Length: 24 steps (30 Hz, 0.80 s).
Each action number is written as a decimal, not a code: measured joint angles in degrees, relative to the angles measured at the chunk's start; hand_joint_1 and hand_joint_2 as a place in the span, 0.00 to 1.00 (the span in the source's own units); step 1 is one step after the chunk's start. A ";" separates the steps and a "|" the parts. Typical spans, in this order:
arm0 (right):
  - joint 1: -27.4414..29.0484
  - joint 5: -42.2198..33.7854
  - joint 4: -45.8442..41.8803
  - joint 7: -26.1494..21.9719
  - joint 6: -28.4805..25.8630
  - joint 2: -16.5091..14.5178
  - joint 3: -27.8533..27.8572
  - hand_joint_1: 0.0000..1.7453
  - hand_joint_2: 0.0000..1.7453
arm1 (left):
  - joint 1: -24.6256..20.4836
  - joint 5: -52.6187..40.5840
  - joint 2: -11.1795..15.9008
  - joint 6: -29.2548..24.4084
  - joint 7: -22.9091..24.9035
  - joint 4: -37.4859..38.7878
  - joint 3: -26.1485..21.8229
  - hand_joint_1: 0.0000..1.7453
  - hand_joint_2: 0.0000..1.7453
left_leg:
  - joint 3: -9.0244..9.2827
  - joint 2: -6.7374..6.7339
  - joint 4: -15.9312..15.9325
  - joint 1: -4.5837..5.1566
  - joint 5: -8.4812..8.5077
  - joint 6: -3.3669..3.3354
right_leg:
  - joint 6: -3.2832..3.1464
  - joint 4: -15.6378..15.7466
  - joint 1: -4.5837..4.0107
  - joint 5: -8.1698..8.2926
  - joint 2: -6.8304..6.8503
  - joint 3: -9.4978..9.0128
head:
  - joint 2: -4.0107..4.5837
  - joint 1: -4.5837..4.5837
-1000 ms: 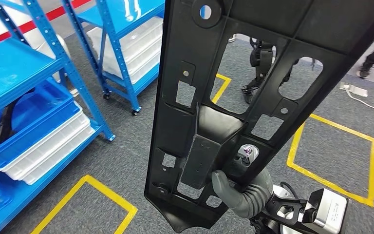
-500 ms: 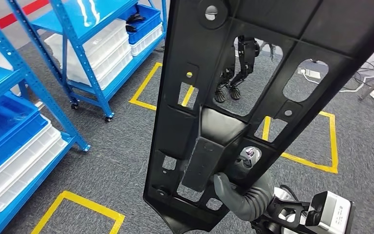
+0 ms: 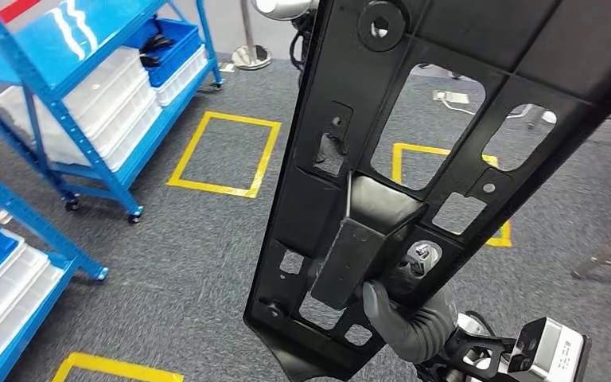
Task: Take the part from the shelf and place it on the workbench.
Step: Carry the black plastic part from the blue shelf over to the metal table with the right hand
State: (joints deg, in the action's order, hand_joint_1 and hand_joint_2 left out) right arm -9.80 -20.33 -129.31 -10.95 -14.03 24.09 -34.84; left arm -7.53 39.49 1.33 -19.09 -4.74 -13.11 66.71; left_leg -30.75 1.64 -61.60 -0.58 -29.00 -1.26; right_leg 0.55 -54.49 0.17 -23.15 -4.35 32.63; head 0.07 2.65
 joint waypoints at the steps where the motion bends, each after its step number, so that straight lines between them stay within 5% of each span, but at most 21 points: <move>1: -0.03 0.02 -0.03 0.10 0.01 0.00 0.13 1.00 1.00 | 0.27 -0.05 0.07 -0.03 -0.10 0.00 0.03 0.00 1.00 | 1.38 1.41 3.68 -0.24 1.40 -0.06 | 0.20 -0.23 0.00 0.05 -0.81 0.22 | -0.01 0.01; 3: -0.04 0.07 -0.12 0.38 0.02 0.01 0.40 1.00 1.00 | 0.70 -0.10 0.13 -0.07 -0.36 0.00 0.08 0.00 1.00 | 2.18 3.08 6.52 -0.31 1.91 -0.38 | 0.89 -0.42 0.01 0.41 -2.25 1.02 | 0.00 0.01; 5: 0.05 0.08 -0.26 0.59 0.02 0.02 0.61 1.00 1.00 | 0.82 -0.14 0.13 -0.08 -0.52 0.00 0.11 0.00 1.00 | 2.13 2.12 6.76 -0.21 2.12 -1.07 | 1.57 -0.40 0.19 0.76 -3.03 1.67 | -0.01 0.00; 7: 0.06 0.07 -0.42 0.71 0.01 0.05 0.82 1.00 1.00 | 0.80 -0.22 0.15 -0.10 -0.65 0.00 0.14 0.00 1.00 | 2.28 0.82 6.97 -0.30 2.45 -1.85 | 2.08 -2.78 0.10 -0.67 -0.71 2.86 | -0.01 0.14; 9: 0.00 0.02 -0.51 0.97 0.00 0.07 1.01 1.00 1.00 | 0.93 -0.38 0.11 -0.10 -0.84 0.00 0.20 0.00 1.00 | 2.36 -0.66 7.04 -0.24 2.54 -2.29 | 2.51 -9.77 0.04 -4.23 2.54 6.08 | -0.01 0.27; 11: 0.00 -0.04 -0.51 1.52 -0.10 0.05 1.05 1.00 1.00 | 1.22 -0.56 0.02 -0.08 -1.00 0.00 0.34 0.00 1.00 | 2.34 -2.32 7.04 -0.10 2.46 -2.43 | 2.79 -16.83 0.30 -6.78 3.47 9.48 | -0.01 0.27; 12: 0.00 -0.05 -0.51 1.91 -0.21 0.05 1.07 1.00 1.00 | 1.30 -0.64 -0.04 -0.07 -1.03 0.00 0.43 0.00 1.00 | 2.35 -3.15 7.03 -0.07 2.40 -2.43 | 2.84 -17.70 0.41 -6.61 3.64 9.89 | -0.01 0.27; 14: 0.00 -0.05 -0.55 2.83 -0.56 0.10 1.14 1.00 1.00 | 1.31 -0.88 -0.36 -0.03 -0.99 0.00 0.57 0.00 1.00 | 2.53 -4.56 7.03 -0.06 2.22 -2.29 | 2.79 -12.76 0.49 -3.70 4.50 7.17 | -0.01 0.28; 17: -0.14 -0.03 -1.18 4.68 -1.31 0.45 1.55 1.00 1.00 | 1.16 -1.33 -0.91 0.08 -0.20 0.01 0.65 0.00 1.00 | 2.95 -6.03 7.00 0.35 1.67 -1.64 | 2.17 -2.03 -0.11 -0.50 7.74 1.33 | -0.01 0.25; 20: -0.12 -0.07 -2.18 6.65 -2.01 1.07 1.98 1.00 1.00 | 1.09 -1.78 -1.28 0.15 1.31 0.03 0.71 0.00 1.00 | 3.20 -7.36 7.16 0.63 1.15 -0.78 | 1.23 -0.63 -0.46 -0.49 6.80 1.02 | -0.01 0.19; 22: -0.18 -0.10 -2.77 7.30 -2.21 1.36 2.10 1.00 1.00 | 1.01 -1.94 -1.49 0.12 1.79 0.07 0.76 0.00 1.00 | 2.57 -5.88 5.36 0.49 -0.22 -0.29 | 0.55 -0.33 -0.14 -0.26 5.69 0.95 | -0.01 0.11; 24: -0.36 -0.19 -3.14 7.78 -2.33 1.56 2.15 1.00 1.00 | 1.02 -1.88 -1.65 0.03 1.71 0.11 0.81 0.00 1.00 | -0.56 -3.04 -1.53 0.37 -3.81 -0.05 | 0.02 -0.21 0.05 -0.14 4.62 0.87 | -0.01 0.00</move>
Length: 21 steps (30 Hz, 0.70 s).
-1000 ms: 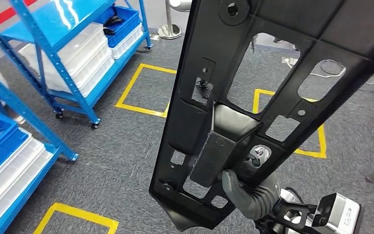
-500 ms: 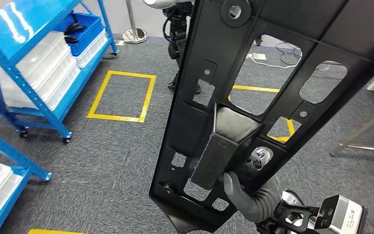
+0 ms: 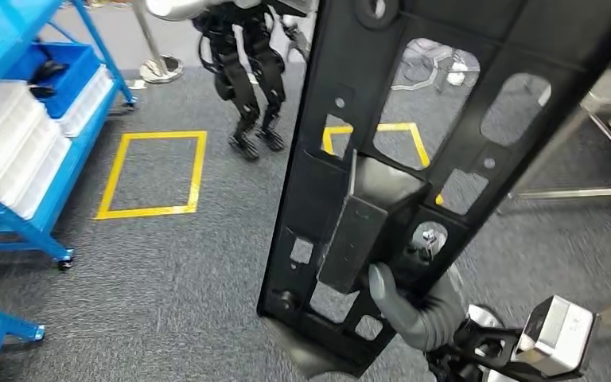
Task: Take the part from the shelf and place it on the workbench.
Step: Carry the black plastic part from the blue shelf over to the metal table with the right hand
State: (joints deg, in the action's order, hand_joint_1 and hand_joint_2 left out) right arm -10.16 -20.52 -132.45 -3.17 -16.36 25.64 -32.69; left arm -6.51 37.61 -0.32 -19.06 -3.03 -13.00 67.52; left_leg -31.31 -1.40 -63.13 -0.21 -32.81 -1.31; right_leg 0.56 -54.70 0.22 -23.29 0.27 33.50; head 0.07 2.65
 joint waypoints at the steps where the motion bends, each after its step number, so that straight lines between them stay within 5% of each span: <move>1: -0.07 -0.06 -0.04 0.26 -0.04 0.07 0.00 1.00 1.00 | 0.07 0.12 -0.06 -0.07 -0.23 0.01 0.02 0.00 1.00 | -2.23 0.80 -4.55 -0.01 -1.91 0.05 | -0.16 -0.01 -0.03 0.01 -0.63 0.00 | 0.00 -0.05; 3: -0.14 -0.19 -0.08 0.62 -0.09 0.14 -0.01 1.00 1.00 | 0.27 0.44 -0.06 -0.16 -0.80 0.03 0.04 0.00 1.00 | -5.27 1.25 -9.88 -0.02 -3.03 0.13 | -0.20 -0.05 -0.10 0.00 -2.23 -0.03 | 0.00 -0.05; 4: -0.22 -0.26 -0.10 0.70 -0.10 0.19 -0.01 1.00 1.00 | 0.34 0.57 -0.06 -0.19 -0.99 0.04 0.04 0.00 1.00 | -5.25 1.36 -9.04 -0.07 -1.78 0.14 | -0.19 -0.09 -0.08 0.00 -3.09 -0.10 | 0.00 -0.05; 7: -0.59 -0.39 -0.18 0.76 -0.10 0.36 -0.01 1.00 1.00 | 0.33 0.65 -0.09 -0.21 -1.13 0.04 0.04 0.00 1.00 | -0.78 4.27 2.75 -0.62 4.83 0.20 | 0.24 -0.51 -0.01 -0.17 -5.51 -0.15 | 0.00 -0.07; 9: -0.82 -0.41 -0.24 0.83 -0.10 0.52 -0.01 1.00 1.00 | 0.25 0.70 -0.20 -0.21 -1.19 0.05 0.05 0.00 1.00 | 0.66 6.03 6.82 -0.80 6.42 -0.19 | 0.84 -0.79 -0.11 -0.14 -6.83 0.27 | 0.00 -0.01; 11: -0.99 -0.44 -0.28 0.89 -0.10 0.71 -0.01 1.00 1.00 | 0.21 0.85 -0.35 -0.26 -1.20 0.07 0.06 0.00 1.00 | 0.74 5.15 7.02 -0.57 6.58 -1.01 | 1.39 -0.77 0.01 0.11 -7.77 0.66 | 0.00 0.04; 13: -1.23 -0.69 -0.31 0.69 -0.10 0.94 0.01 1.00 1.00 | 0.11 1.03 -0.44 -0.33 -1.00 0.08 0.06 0.00 1.00 | 0.97 3.95 7.22 -0.47 6.87 -1.80 | 1.86 -2.15 -0.01 -0.68 -5.61 1.38 | 0.00 0.09; 15: -1.70 -1.31 -0.31 -0.01 -0.09 1.11 0.02 1.00 1.00 | 0.06 1.26 -0.45 -0.48 -0.66 0.13 0.05 0.00 1.00 | 1.06 2.58 7.36 -0.36 6.99 -2.35 | 2.23 -7.82 -0.13 -3.75 -2.11 3.98 | 0.00 0.21; 18: -1.92 -2.53 -0.18 -1.61 -0.17 1.24 0.09 1.00 1.00 | 0.30 2.05 -0.36 -0.76 -0.38 0.30 0.03 0.00 1.00 | 1.06 0.25 7.35 -0.05 6.80 -2.68 | 2.46 -18.06 0.12 -7.56 -0.91 8.95 | 0.00 0.23; 19: -1.84 -2.80 -0.11 -2.03 -0.21 1.32 0.16 1.00 1.00 | 0.33 2.14 -0.32 -0.76 -0.37 0.34 0.03 0.00 1.00 | 1.09 -0.48 7.35 0.00 6.71 -2.70 | 2.45 -18.03 0.19 -6.98 -0.82 8.95 | 0.00 0.23; 21: -1.74 -3.23 -0.03 -2.79 -0.25 1.51 0.32 1.00 1.00 | 0.29 1.94 -0.25 -0.75 -0.36 0.37 0.03 0.00 1.00 | 1.30 -1.76 7.35 0.07 6.49 -2.56 | 2.31 -11.44 0.22 -3.53 0.30 5.49 | 0.00 0.23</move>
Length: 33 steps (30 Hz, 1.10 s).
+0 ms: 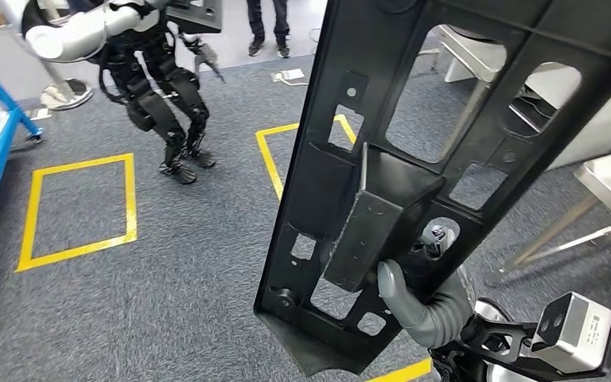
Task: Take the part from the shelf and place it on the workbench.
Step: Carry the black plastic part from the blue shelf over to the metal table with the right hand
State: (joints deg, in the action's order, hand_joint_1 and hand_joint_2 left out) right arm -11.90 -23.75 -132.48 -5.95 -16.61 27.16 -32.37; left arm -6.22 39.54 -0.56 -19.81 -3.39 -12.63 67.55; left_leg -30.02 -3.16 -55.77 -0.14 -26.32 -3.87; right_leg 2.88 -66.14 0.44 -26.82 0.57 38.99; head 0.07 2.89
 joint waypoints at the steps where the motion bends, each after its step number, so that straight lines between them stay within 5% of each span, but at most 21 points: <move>1: 0.02 -0.17 0.04 -0.36 0.01 0.10 0.12 1.00 1.00 | -0.03 -0.12 0.05 -0.15 -0.18 0.01 0.00 0.00 1.00 | 0.14 -0.54 -0.02 0.12 -0.18 0.19 | -0.14 4.29 -0.24 1.38 1.11 -2.29 | 0.00 -0.01; 3: 0.13 -0.62 0.12 -1.21 0.12 0.22 0.43 1.00 1.00 | -0.08 -0.30 0.21 -0.75 -1.10 0.02 -0.01 0.00 1.00 | 0.41 -1.46 -0.02 0.35 -0.56 0.73 | -0.65 9.56 -0.76 2.65 2.47 -5.01 | 0.00 -0.04; 5: 0.46 -1.00 0.28 -2.27 0.37 0.26 0.76 1.00 1.00 | -0.18 -0.54 0.42 -1.51 -2.44 0.02 0.00 0.00 1.00 | 0.70 -2.42 0.11 0.42 -0.84 1.36 | -1.24 10.19 -1.10 2.58 1.65 -5.11 | 0.00 -0.07; 7: 0.85 -1.20 0.41 -3.28 0.64 0.26 0.96 1.00 1.00 | -0.45 -0.91 0.66 -2.01 -3.28 0.02 0.01 0.00 1.00 | 0.53 -1.49 -0.86 0.19 -1.73 1.98 | -1.84 10.45 -0.83 2.73 0.55 -5.24 | 0.00 -0.08; 10: 1.19 -1.28 0.66 -4.32 0.81 0.22 1.01 1.00 1.00 | -0.75 -1.42 0.95 -2.13 -3.34 0.02 0.04 0.00 1.00 | -3.79 2.18 -10.15 0.01 -6.46 2.42 | -2.66 10.64 -0.46 2.90 -0.98 -5.37 | 0.00 -0.21; 12: 1.63 -1.29 0.96 -4.78 0.80 0.08 1.01 1.00 1.00 | -0.48 -1.53 1.21 -2.02 -2.87 0.02 0.14 0.00 1.00 | -7.47 2.70 -17.18 0.02 -8.70 2.50 | -2.79 10.63 -0.51 2.93 -2.50 -5.35 | 0.00 -0.21; 13: 1.87 -1.29 1.09 -4.94 0.80 -0.01 1.01 1.00 1.00 | -0.33 -1.57 1.32 -1.88 -2.57 0.02 0.21 0.00 1.00 | -8.04 2.76 -17.81 0.02 -8.23 2.48 | -2.80 10.62 -0.53 2.94 -3.33 -5.39 | 0.00 -0.21; 15: 2.22 -1.29 1.33 -5.24 0.80 -0.13 1.01 1.00 1.00 | -0.29 -1.75 1.53 -1.38 -1.66 0.02 0.37 0.00 1.00 | -5.88 3.58 -12.04 -0.05 -4.31 2.29 | -2.76 10.60 -0.51 2.95 -4.99 -5.57 | 0.00 -0.22; 17: 2.36 -1.27 1.50 -5.45 0.81 -0.16 1.01 1.00 1.00 | -0.42 -2.10 1.72 -0.80 -0.52 0.02 0.62 0.00 1.00 | -2.47 6.33 -3.69 -0.29 -0.55 2.01 | -2.50 10.51 -0.57 2.98 -6.49 -5.60 | 0.00 -0.20; 19: 2.46 -1.16 1.63 -5.57 0.83 -0.21 1.03 1.00 1.00 | -0.42 -2.33 1.82 -0.33 0.46 0.02 0.87 0.00 1.00 | -1.12 7.66 -0.31 -0.31 0.43 1.74 | -1.98 10.49 -0.61 3.11 -7.85 -5.33 | 0.00 -0.15; 21: 2.63 -0.98 1.67 -5.64 0.90 -0.23 1.15 1.00 1.00 | -0.47 -2.38 1.84 -0.09 0.97 0.02 1.09 0.00 1.00 | -0.74 6.28 0.04 -0.19 0.65 1.20 | -1.36 10.48 -0.47 3.24 -8.67 -4.96 | 0.00 -0.13; 23: 2.68 -0.81 1.68 -5.69 0.98 -0.22 1.37 1.00 1.00 | -0.62 -2.39 1.91 -0.10 1.08 0.02 1.21 0.00 1.00 | -0.40 4.80 0.41 -0.24 0.93 0.49 | -0.79 8.52 -0.55 1.97 -6.02 -3.94 | 0.00 -0.02; 25: 2.61 -0.67 1.71 -5.72 1.07 -0.25 1.50 1.00 1.00 | -0.59 -2.38 2.00 -0.20 1.04 0.02 1.23 0.00 1.00 | -0.29 3.18 0.59 -0.19 0.96 0.08 | -0.26 2.03 -0.52 -1.49 -2.29 -0.84 | 0.00 0.14; 27: 2.64 -0.56 1.78 -5.71 1.15 -0.28 1.51 1.00 1.00 | -0.38 -2.37 2.06 -0.25 0.98 0.02 1.26 0.00 1.00 | -0.29 1.40 0.58 -0.09 0.80 -0.03 | 0.18 -5.31 -0.11 -4.28 -1.28 2.88 | 0.00 0.17; 28: 2.69 -0.50 1.81 -5.69 1.18 -0.30 1.51 1.00 1.00 | -0.32 -2.36 2.08 -0.29 0.83 0.02 1.27 0.00 1.00 | -0.28 0.53 0.58 -0.09 0.71 0.00 | 0.32 -6.58 0.10 -4.26 -1.16 3.59 | 0.00 0.17; 30: 2.62 -0.40 1.84 -5.52 1.34 -0.30 1.51 1.00 1.00 | -0.38 -2.33 2.09 -0.60 0.01 0.01 1.27 0.00 1.00 | -0.13 -0.98 0.58 -0.15 0.48 0.25 | 0.50 -2.01 0.38 -1.38 -0.38 1.27 | 0.00 0.17; 33: 1.66 -0.20 1.85 -4.76 1.90 -0.31 1.50 1.00 1.00 | -0.70 -2.19 2.06 -1.36 -2.04 0.00 1.27 0.00 1.00 | 0.50 -2.76 0.59 0.14 -0.12 1.12 | 0.16 9.18 0.08 2.46 3.49 -4.78 | 0.00 0.11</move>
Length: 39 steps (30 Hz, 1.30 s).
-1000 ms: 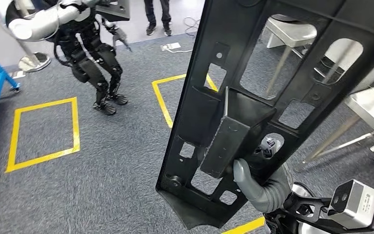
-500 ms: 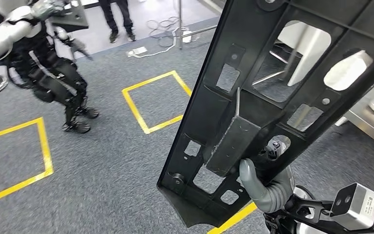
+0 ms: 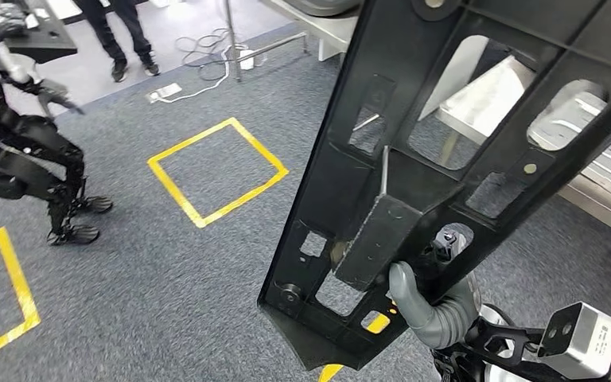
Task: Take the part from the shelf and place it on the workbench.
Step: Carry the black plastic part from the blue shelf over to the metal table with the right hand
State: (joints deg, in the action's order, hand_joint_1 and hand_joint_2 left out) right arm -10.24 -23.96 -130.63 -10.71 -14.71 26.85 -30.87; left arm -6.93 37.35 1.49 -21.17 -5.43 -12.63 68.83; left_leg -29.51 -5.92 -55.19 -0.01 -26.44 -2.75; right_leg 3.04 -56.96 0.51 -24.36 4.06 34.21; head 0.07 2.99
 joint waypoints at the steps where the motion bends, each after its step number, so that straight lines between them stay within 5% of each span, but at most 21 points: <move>1: -0.42 0.12 0.01 0.33 0.15 -0.01 -0.01 1.00 1.00 | -0.17 -0.01 -0.04 -0.12 -0.52 0.00 0.00 0.00 1.00 | 0.22 -0.54 0.02 0.13 -0.19 0.34 | -0.28 1.20 -0.24 0.14 0.48 -0.61 | 0.00 -0.03; 3: -1.05 0.35 0.02 0.94 0.41 -0.01 -0.02 1.00 1.00 | -0.59 -0.16 -0.25 -0.19 -1.11 0.00 0.01 0.00 1.00 | 0.63 -1.44 0.12 0.04 -0.46 1.03 | -0.98 1.25 -0.49 0.20 -0.95 -0.54 | 0.00 -0.04; 5: -1.61 0.47 -0.02 1.37 0.62 -0.01 -0.04 1.00 1.00 | -1.05 -0.27 -0.49 -0.25 -1.26 0.00 0.02 0.00 1.00 | 0.35 0.48 -1.37 -0.30 -1.67 1.62 | -1.73 1.48 -0.29 0.37 -2.28 -0.65 | 0.00 -0.08; 7: -2.15 0.48 -0.04 1.61 0.72 -0.03 -0.09 1.00 1.00 | -1.30 -0.25 -0.68 -0.31 -1.45 -0.01 0.00 0.00 1.00 | -2.54 3.88 -7.69 -0.53 -4.99 1.86 | -2.31 1.59 -0.12 0.50 -3.60 -0.72 | 0.00 -0.15; 9: -2.30 0.48 0.02 2.13 0.57 -0.07 -0.18 1.00 1.00 | -1.57 -0.22 -0.87 -0.19 -1.51 -0.02 -0.04 0.00 1.00 | -6.68 5.05 -15.74 -0.47 -8.01 1.85 | -2.56 1.58 -0.33 0.53 -5.08 -0.70 | 0.00 -0.17; 10: -2.17 0.50 0.09 2.49 0.41 -0.09 -0.24 1.00 1.00 | -1.74 -0.32 -0.92 0.00 -1.39 -0.02 -0.05 0.00 1.00 | -7.78 5.16 -17.62 -0.37 -8.10 1.77 | -2.58 1.57 -0.45 0.54 -5.94 -0.75 | 0.00 -0.19; 12: -1.63 0.55 0.23 3.14 -0.06 -0.10 -0.40 1.00 1.00 | -1.82 -0.69 -0.99 0.62 -0.69 -0.02 -0.03 0.00 1.00 | -6.63 5.61 -14.26 -0.23 -4.96 1.41 | -2.59 1.55 -0.52 0.55 -7.90 -0.95 | 0.00 -0.17; 15: -0.84 0.56 0.28 3.41 -0.62 -0.09 -0.50 1.00 1.00 | -1.56 -0.92 -1.13 1.66 0.81 -0.03 0.00 0.00 1.00 | -1.77 9.30 -2.67 -0.47 0.28 1.05 | -2.21 1.43 -0.51 0.64 -10.46 -0.90 | 0.00 -0.16; 16: -0.58 0.55 0.28 3.48 -0.77 -0.06 -0.50 1.00 1.00 | -1.59 -0.92 -1.17 2.01 1.31 -0.03 0.00 0.00 1.00 | -1.14 10.16 -0.99 -0.50 0.61 0.94 | -1.93 1.44 -0.44 0.75 -11.16 -0.68 | 0.00 -0.14; 18: 0.14 0.53 0.30 3.62 -1.04 0.01 -0.50 1.00 1.00 | -1.80 -0.92 -1.32 2.73 2.20 -0.04 0.01 0.00 1.00 | -0.92 9.60 -0.37 -0.31 0.55 0.47 | -1.24 1.61 -0.21 1.06 -12.55 -0.32 | 0.00 -0.11; 19: 0.59 0.54 0.29 3.66 -1.15 0.09 -0.49 1.00 1.00 | -1.89 -0.93 -1.43 3.08 2.64 -0.04 0.02 0.00 1.00 | -0.77 8.91 -0.15 -0.27 0.70 0.10 | -0.96 1.46 -0.12 0.99 -12.28 -0.19 | 0.00 -0.12; 21: 1.15 0.74 0.28 3.82 -1.38 0.28 -0.46 1.00 1.00 | -2.01 -0.96 -1.62 3.86 3.70 -0.04 0.04 0.00 1.00 | -0.47 7.53 0.29 -0.38 1.00 -0.63 | -0.51 -1.45 -0.22 -0.77 -9.34 1.18 | 0.00 -0.04; 23: 1.54 1.09 0.27 4.21 -1.62 0.40 -0.43 1.00 1.00 | -2.07 -0.96 -1.59 4.73 5.19 -0.04 0.04 0.00 1.00 | -0.35 6.04 0.45 -0.33 1.01 -1.03 | -0.14 -8.91 -0.20 -4.42 -5.74 4.78 | 0.00 0.03; 25: 2.02 1.47 0.27 4.79 -1.81 0.48 -0.43 1.00 1.00 | -2.15 -0.92 -1.55 5.44 6.56 -0.04 0.04 0.00 1.00 | -0.32 4.41 0.44 -0.22 0.86 -1.10 | 0.20 -15.22 0.09 -6.52 -4.76 7.97 | 0.00 0.03; 26: 2.19 1.63 0.27 5.05 -1.86 0.53 -0.43 1.00 1.00 | -2.20 -0.91 -1.55 5.72 7.01 -0.04 0.04 0.00 1.00 | -0.25 3.61 0.44 -0.21 0.76 -1.05 | 0.30 -15.44 0.19 -6.06 -4.58 8.11 | 0.00 0.02; 29: 2.30 2.03 0.16 5.59 -1.92 0.64 -0.42 1.00 1.00 | -2.17 -0.93 -1.65 6.02 7.37 -0.04 0.20 0.00 1.00 | 0.35 1.50 0.44 -0.10 0.22 -0.54 | 0.19 -4.70 0.04 -1.13 -1.67 2.27 | 0.00 0.03; 31: 2.19 2.26 -0.01 5.79 -1.90 0.67 -0.41 1.00 1.00 | -1.96 -0.95 -1.69 5.53 6.81 -0.04 0.46 0.00 1.00 | 0.90 0.31 0.46 0.23 -0.30 0.09 | -0.31 0.85 -0.33 0.34 0.64 -0.81 | 0.00 -0.03; 34: 1.68 2.38 -0.14 6.23 -1.61 0.69 -0.42 1.00 1.00 | -1.64 -0.80 -1.77 3.58 4.44 -0.04 0.83 0.00 1.00 | 1.54 -1.05 0.58 0.25 -0.89 1.11 | -1.28 1.58 -0.47 0.29 -0.84 -0.97 | 0.00 -0.06; 36: 0.87 2.40 -0.23 6.54 -1.38 0.69 -0.46 1.00 1.00 | -1.43 -0.66 -1.82 2.38 2.82 -0.04 0.94 0.00 1.00 | 0.75 1.25 -1.76 -0.05 -2.47 1.78 | -1.93 1.84 -0.16 0.52 -2.30 -1.05 | 0.00 -0.10; 38: 0.20 2.40 -0.30 6.68 -1.24 0.68 -0.52 1.00 1.00 | -1.45 -0.49 -1.90 1.68 1.75 -0.04 0.97 0.00 1.00 | -2.64 4.29 -8.77 -0.20 -5.95 2.13 | -2.40 1.89 -0.04 0.62 -3.64 -1.02 | 0.00 -0.17; 39: 0.08 2.39 -0.30 6.76 -1.18 0.67 -0.58 1.00 1.00 | -1.61 -0.36 -1.94 1.40 1.38 -0.04 0.97 0.00 1.00 | -4.73 4.78 -12.90 -0.19 -7.60 2.20 | -2.54 1.88 -0.12 0.64 -4.31 -0.99 | 0.00 -0.20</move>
State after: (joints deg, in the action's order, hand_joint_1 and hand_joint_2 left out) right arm -10.15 -21.57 -130.93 -3.95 -15.89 27.52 -31.45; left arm -8.53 36.99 -0.45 -19.77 -4.05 -12.68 69.79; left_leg -34.24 -1.14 -68.09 -0.20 -34.04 -0.56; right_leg 0.49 -55.08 0.40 -23.72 -0.24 33.21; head 0.07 2.80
